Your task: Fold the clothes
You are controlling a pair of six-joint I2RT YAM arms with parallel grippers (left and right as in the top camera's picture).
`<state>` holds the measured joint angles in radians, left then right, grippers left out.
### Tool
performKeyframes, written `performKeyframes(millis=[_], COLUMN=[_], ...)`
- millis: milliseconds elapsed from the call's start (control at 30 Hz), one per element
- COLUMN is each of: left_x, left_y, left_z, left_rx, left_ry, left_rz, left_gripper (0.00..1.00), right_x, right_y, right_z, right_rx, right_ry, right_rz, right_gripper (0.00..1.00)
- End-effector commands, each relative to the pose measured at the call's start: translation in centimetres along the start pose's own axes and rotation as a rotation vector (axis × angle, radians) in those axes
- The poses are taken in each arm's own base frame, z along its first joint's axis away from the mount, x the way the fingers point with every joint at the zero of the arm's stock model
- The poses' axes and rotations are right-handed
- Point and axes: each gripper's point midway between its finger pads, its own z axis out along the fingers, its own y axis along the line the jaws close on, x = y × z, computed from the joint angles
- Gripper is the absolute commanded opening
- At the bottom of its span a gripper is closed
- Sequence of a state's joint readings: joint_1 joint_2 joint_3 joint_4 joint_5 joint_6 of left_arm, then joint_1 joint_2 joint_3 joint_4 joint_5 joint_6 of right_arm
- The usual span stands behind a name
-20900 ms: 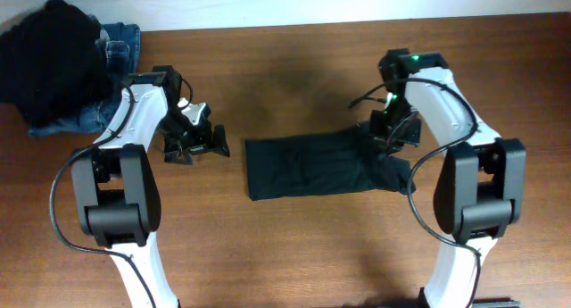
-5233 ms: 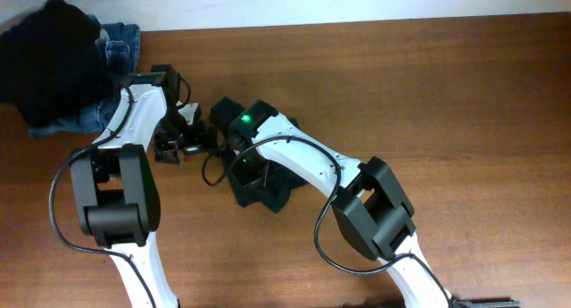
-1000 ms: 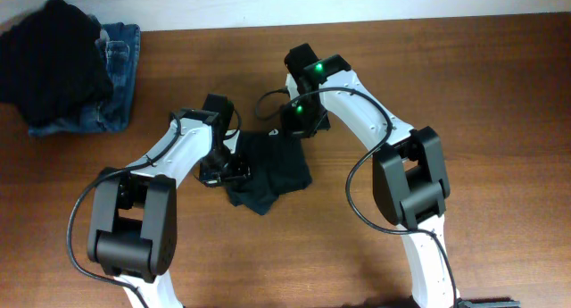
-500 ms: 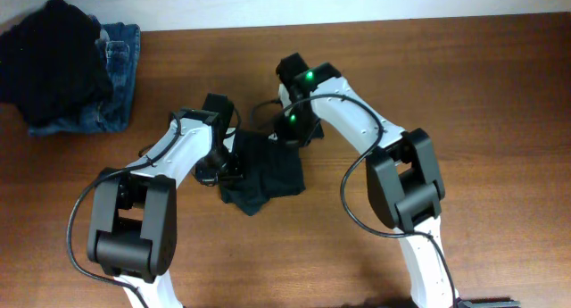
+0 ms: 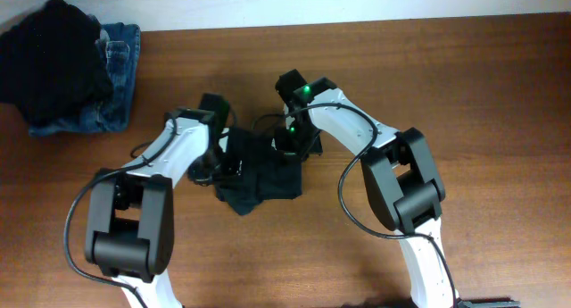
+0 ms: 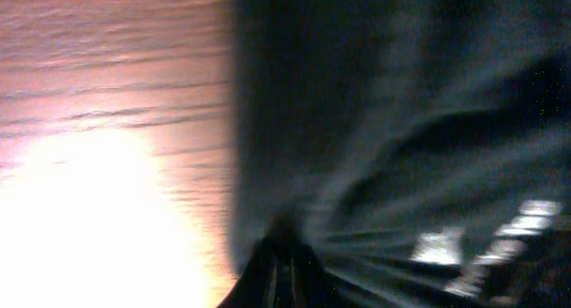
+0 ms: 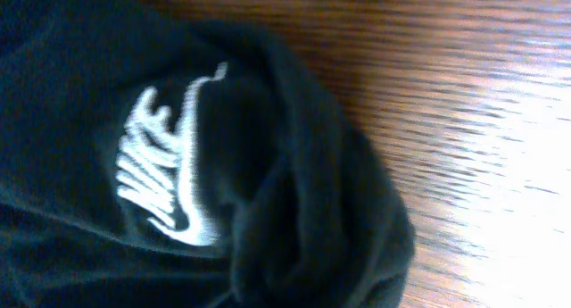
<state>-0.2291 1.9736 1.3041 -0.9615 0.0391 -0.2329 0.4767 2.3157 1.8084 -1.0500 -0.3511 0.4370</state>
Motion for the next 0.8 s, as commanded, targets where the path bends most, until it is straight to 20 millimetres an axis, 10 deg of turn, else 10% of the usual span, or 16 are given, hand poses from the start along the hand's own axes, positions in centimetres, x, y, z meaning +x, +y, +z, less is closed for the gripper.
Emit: performKeyframes(millis=[0, 467, 767], left_x=[-0.2, 0.4, -2.0], left_y=[4.4, 7.8, 2.8], left_z=[-0.1, -0.5, -6.6], left_rx=[-0.085, -0.074, 0.212], left_ry=[0.000, 0.039, -0.098], left_rz=[-0.096, -0.203, -0.148], left_gripper=[0.07, 0.01, 0.01], right_x=[0.0, -0.5, -0.7], right_y=[-2.8, -3.0, -2.9], right_z=[0.2, 0.2, 0.2], right_rx=[0.064, 0.074, 0.072], right_ry=[0.004, -0.019, -0.024], right_rz=[0.066, 0.060, 0.058], right_gripper=[0.04, 0.04, 0.04])
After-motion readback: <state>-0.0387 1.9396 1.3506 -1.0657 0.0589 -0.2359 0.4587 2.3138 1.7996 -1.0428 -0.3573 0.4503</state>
